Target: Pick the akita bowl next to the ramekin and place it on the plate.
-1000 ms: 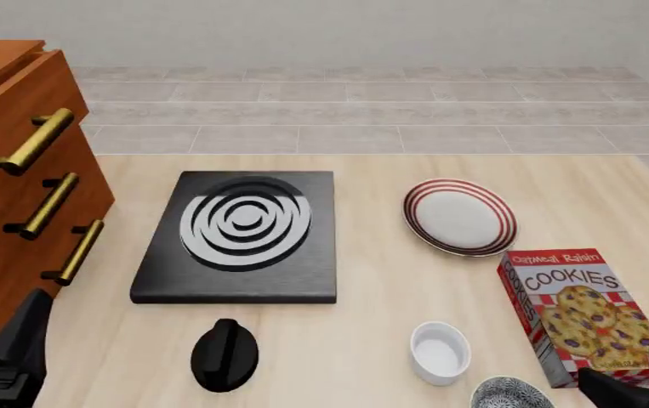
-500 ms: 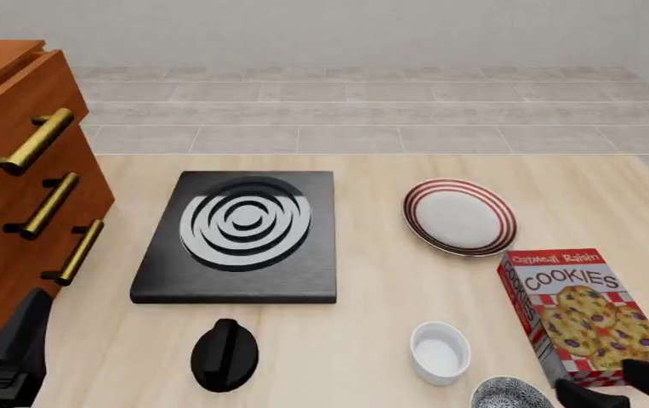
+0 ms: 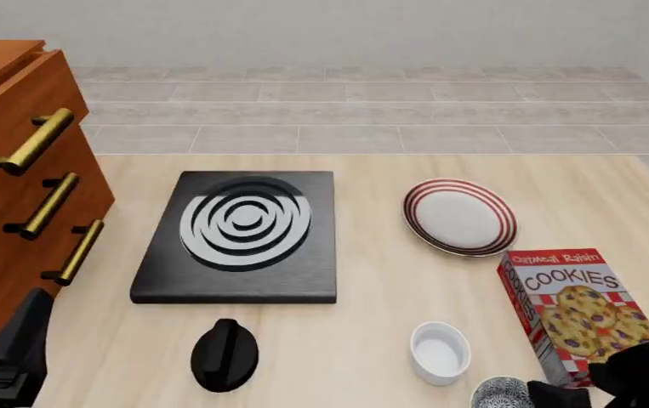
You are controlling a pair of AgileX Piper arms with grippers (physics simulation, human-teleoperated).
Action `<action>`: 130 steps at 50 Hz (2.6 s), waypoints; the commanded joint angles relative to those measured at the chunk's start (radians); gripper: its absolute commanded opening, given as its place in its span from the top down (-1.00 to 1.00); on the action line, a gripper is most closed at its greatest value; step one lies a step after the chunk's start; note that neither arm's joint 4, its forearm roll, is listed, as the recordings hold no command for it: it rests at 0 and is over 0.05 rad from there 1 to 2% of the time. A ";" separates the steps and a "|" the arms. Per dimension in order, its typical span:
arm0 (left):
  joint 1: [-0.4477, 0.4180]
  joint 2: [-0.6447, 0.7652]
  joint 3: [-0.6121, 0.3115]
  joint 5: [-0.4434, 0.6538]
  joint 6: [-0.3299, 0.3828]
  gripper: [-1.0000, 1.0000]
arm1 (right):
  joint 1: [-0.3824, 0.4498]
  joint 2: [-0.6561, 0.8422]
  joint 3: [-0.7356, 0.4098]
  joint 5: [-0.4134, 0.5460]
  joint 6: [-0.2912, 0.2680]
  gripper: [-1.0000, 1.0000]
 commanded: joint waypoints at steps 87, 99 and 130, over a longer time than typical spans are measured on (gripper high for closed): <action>-0.009 0.000 0.005 -0.001 -0.006 -1.00 | -0.068 0.290 0.259 -0.388 -0.040 -1.00; -0.011 0.003 0.005 -0.001 -0.006 -1.00 | -0.077 0.339 0.290 -0.453 -0.048 -1.00; -0.006 0.008 0.006 -0.005 -0.003 -1.00 | -0.073 0.301 0.271 -0.410 -0.054 1.00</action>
